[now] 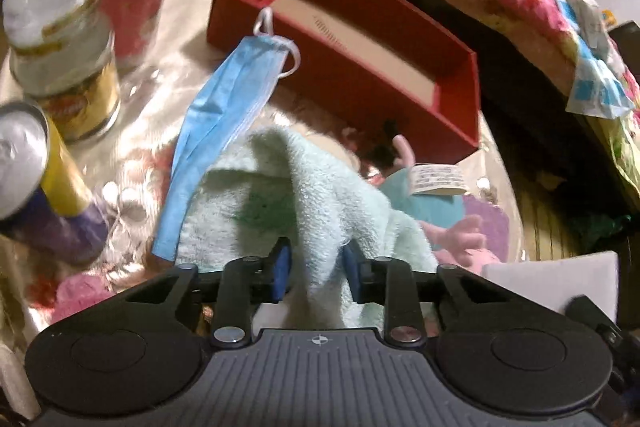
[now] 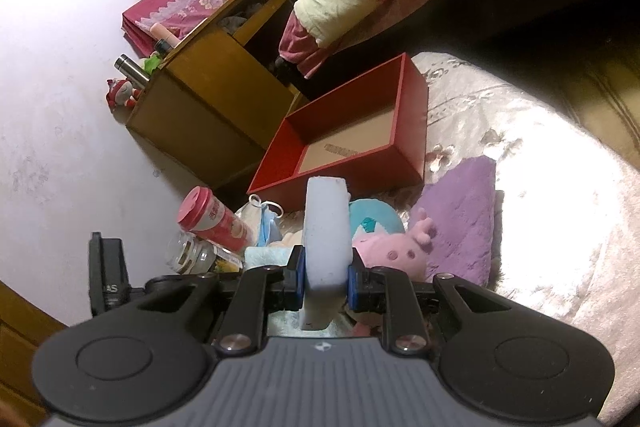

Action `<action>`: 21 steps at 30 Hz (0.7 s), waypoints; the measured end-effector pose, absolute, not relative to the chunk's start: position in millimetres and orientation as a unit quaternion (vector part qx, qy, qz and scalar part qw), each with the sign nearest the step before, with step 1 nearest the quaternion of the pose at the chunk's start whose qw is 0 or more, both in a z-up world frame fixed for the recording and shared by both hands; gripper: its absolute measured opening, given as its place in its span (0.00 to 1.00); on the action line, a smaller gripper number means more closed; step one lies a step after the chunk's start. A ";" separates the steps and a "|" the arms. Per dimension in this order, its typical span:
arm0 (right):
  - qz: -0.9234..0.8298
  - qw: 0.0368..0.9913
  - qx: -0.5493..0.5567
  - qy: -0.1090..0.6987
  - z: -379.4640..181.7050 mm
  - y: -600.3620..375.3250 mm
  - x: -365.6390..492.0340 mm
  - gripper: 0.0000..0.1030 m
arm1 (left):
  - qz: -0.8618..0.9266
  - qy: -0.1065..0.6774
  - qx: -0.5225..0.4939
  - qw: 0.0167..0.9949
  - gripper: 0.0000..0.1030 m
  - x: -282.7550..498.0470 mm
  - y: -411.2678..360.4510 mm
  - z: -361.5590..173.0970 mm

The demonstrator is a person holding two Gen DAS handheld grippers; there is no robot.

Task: Organize soft objects
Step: 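Grasp the light blue towel with the left tool while the right tool holds the sponge, then carry the towel and sponge over the red tray with both tools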

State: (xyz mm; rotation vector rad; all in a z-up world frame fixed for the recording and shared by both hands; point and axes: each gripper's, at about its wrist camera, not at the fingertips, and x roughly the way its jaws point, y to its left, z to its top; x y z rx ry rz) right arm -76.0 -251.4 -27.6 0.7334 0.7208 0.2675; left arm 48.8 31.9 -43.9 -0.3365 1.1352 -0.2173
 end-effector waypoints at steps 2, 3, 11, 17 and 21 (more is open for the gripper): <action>0.127 0.859 0.356 0.346 -28.9 -253.2 -75.3 0.00 | -0.105 0.522 -0.164 0.830 0.29 45.5 33.8 -34.8; 0.128 0.857 0.358 0.348 -29.2 -252.4 -75.2 0.00 | -0.111 0.513 -0.163 0.835 0.46 45.6 34.3 -30.2; 0.130 0.861 0.346 0.350 -28.6 -245.4 -73.1 0.00 | -0.095 0.534 -0.153 0.826 0.08 60.0 27.0 -50.9; 0.134 0.865 0.354 0.330 -22.8 -248.5 -76.6 0.00 | -0.124 0.480 -0.157 0.854 0.01 45.4 25.0 -8.0; 0.137 0.873 0.355 0.307 -11.6 -247.3 -76.9 0.00 | -0.146 0.455 -0.183 0.859 0.01 37.8 27.6 15.7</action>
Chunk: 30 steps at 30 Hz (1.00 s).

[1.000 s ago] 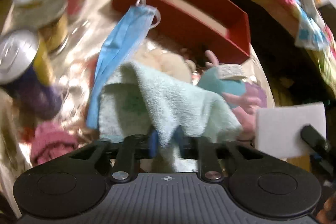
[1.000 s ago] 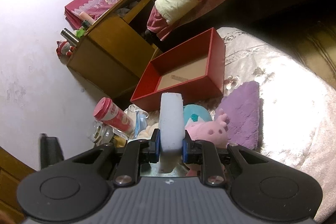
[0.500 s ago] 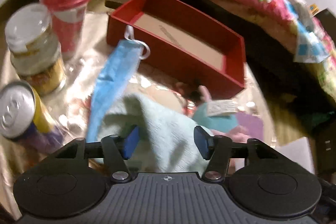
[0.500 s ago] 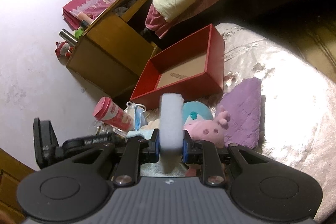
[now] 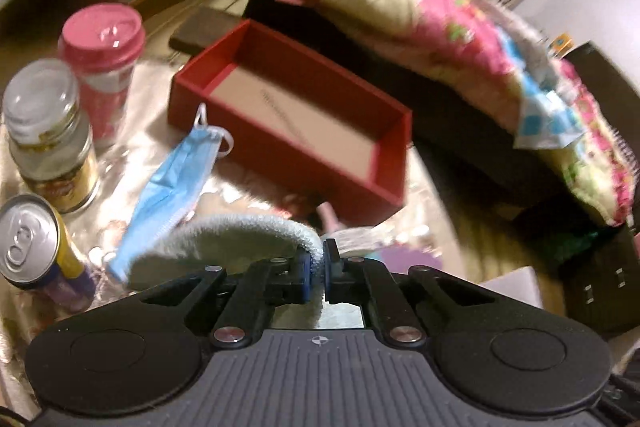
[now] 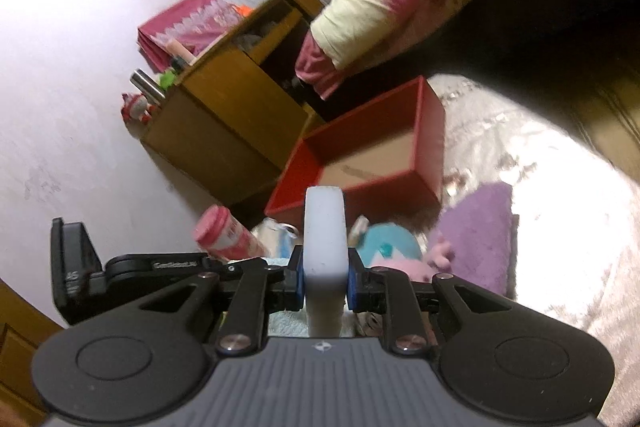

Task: Organize soft objects
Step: 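Carry the towel and sponge over the red tray with both tools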

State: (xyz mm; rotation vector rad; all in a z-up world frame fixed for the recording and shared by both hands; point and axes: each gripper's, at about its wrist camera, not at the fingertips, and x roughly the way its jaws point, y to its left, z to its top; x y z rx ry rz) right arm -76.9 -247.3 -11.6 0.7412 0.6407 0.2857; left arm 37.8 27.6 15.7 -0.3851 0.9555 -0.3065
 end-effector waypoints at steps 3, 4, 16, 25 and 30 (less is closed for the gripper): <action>0.136 0.876 0.354 0.299 -5.6 -245.0 -73.7 0.00 | -0.158 0.432 -0.192 0.867 0.01 31.6 30.6 32.5; 0.137 0.878 0.351 0.296 -3.2 -243.4 -72.6 0.00 | -0.164 0.424 -0.198 0.869 0.01 29.7 31.7 38.8; 0.140 0.898 0.337 0.244 26.6 -240.5 -59.1 0.00 | -0.218 0.344 -0.224 0.885 0.01 19.4 28.5 104.4; 0.133 0.912 0.331 0.203 45.7 -247.4 -53.1 0.00 | -0.214 0.318 -0.217 0.898 0.01 14.2 27.5 116.9; 0.136 0.909 0.332 0.211 42.8 -243.7 -51.5 0.00 | -0.222 0.307 -0.227 0.897 0.00 7.1 27.3 115.6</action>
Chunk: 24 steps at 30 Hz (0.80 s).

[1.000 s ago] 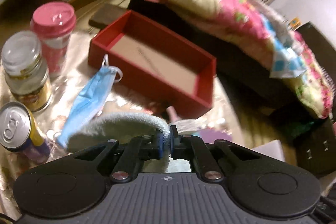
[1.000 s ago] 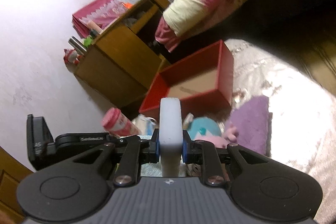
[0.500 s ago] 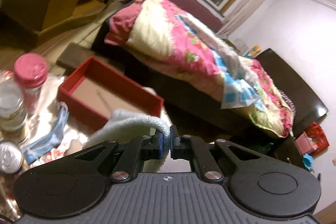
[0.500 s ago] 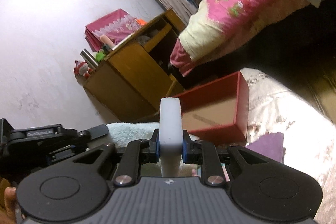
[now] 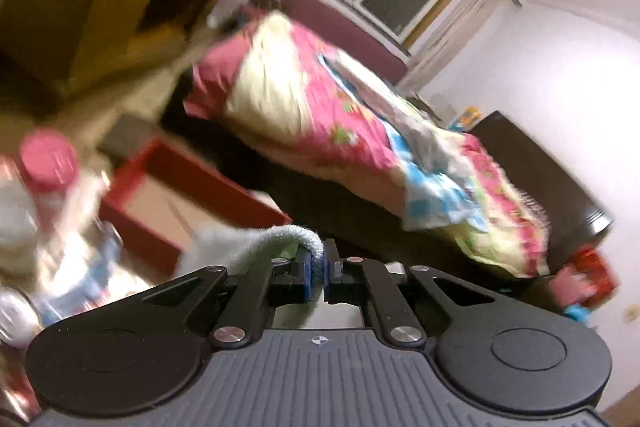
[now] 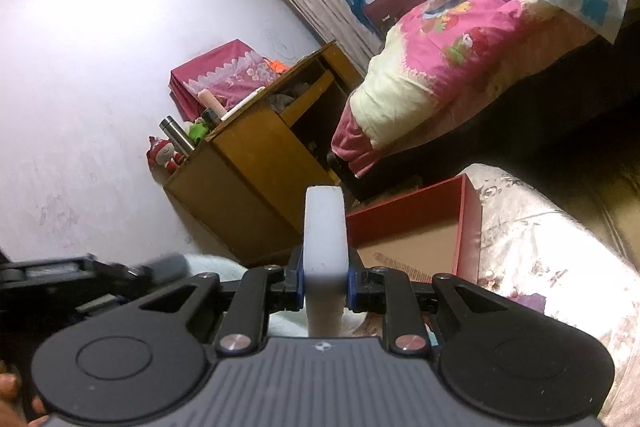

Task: Organize soft objects
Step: 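Carry the towel and sponge over the red tray with both tools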

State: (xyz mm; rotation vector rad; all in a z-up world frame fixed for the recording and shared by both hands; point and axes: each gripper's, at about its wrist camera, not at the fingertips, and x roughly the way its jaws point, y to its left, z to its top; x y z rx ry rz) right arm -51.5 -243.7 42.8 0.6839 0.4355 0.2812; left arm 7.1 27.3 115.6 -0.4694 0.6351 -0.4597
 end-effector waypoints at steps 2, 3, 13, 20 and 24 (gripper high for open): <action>0.134 0.910 0.331 0.209 43.5 -244.5 -51.4 0.00 | -0.239 0.307 -0.254 0.885 0.00 4.1 34.0 115.9; 0.133 0.910 0.333 0.208 43.3 -246.1 -51.9 0.00 | -0.237 0.297 -0.243 0.893 0.00 1.9 32.8 118.6; 0.128 0.918 0.323 0.191 52.8 -245.7 -45.2 0.00 | -0.219 0.263 -0.229 0.911 0.01 29.1 23.6 143.3; 0.119 0.939 0.289 0.142 75.5 -240.8 -20.8 0.00 | -0.192 0.244 -0.208 0.927 0.01 55.9 20.2 146.5; 0.108 0.951 0.263 0.125 82.3 -234.2 0.3 0.00 | -0.181 0.233 -0.200 0.934 0.01 78.9 18.3 147.8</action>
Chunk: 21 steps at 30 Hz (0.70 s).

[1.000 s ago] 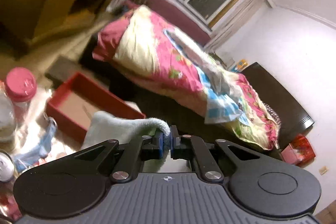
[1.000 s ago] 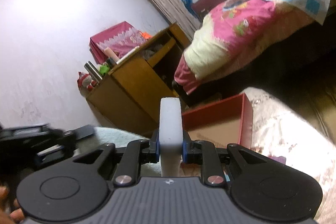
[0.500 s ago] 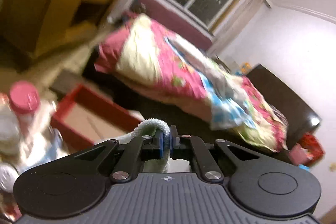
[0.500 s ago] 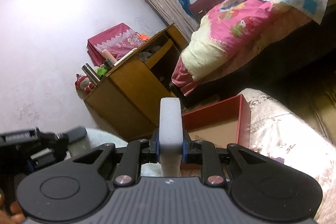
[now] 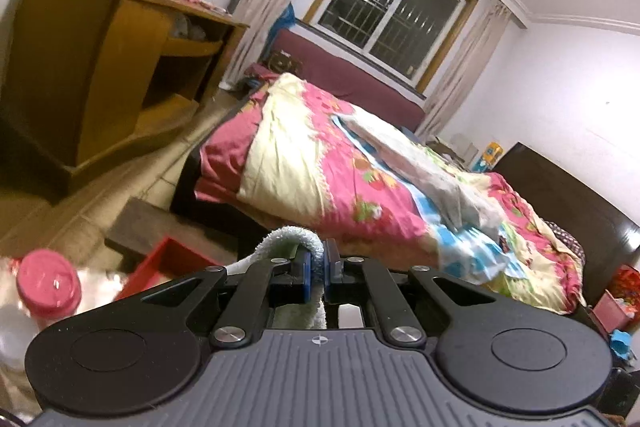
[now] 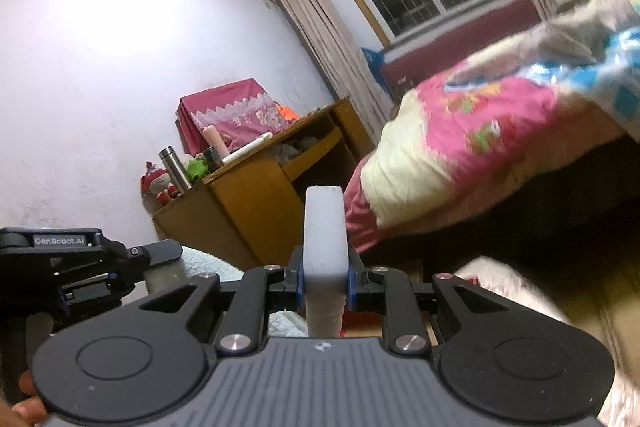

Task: Organize soft objects
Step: 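Carry the towel and sponge over the red tray with both tools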

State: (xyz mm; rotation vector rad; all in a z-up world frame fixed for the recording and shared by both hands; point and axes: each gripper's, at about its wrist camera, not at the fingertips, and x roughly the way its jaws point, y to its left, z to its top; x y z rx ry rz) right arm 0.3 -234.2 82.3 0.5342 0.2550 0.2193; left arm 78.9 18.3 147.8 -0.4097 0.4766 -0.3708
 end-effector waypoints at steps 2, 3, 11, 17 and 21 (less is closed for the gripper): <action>0.099 0.957 0.246 0.119 83.3 -231.3 12.7 0.00 | -0.176 0.233 -0.194 0.937 0.01 90.8 18.2 146.6; 0.096 0.959 0.239 0.117 82.8 -229.8 18.6 0.00 | -0.173 0.234 -0.192 0.937 0.01 98.2 18.0 145.1; 0.078 0.960 0.222 0.154 63.4 -228.5 69.6 0.00 | -0.154 0.255 -0.186 0.936 0.02 150.9 16.2 122.4; 0.063 0.963 0.200 0.172 50.7 -226.2 96.0 0.00 | -0.141 0.280 -0.181 0.932 0.02 182.8 16.1 94.9; 0.057 0.960 0.186 0.201 33.8 -223.5 116.6 0.00 | -0.124 0.296 -0.174 0.931 0.03 199.8 19.6 77.0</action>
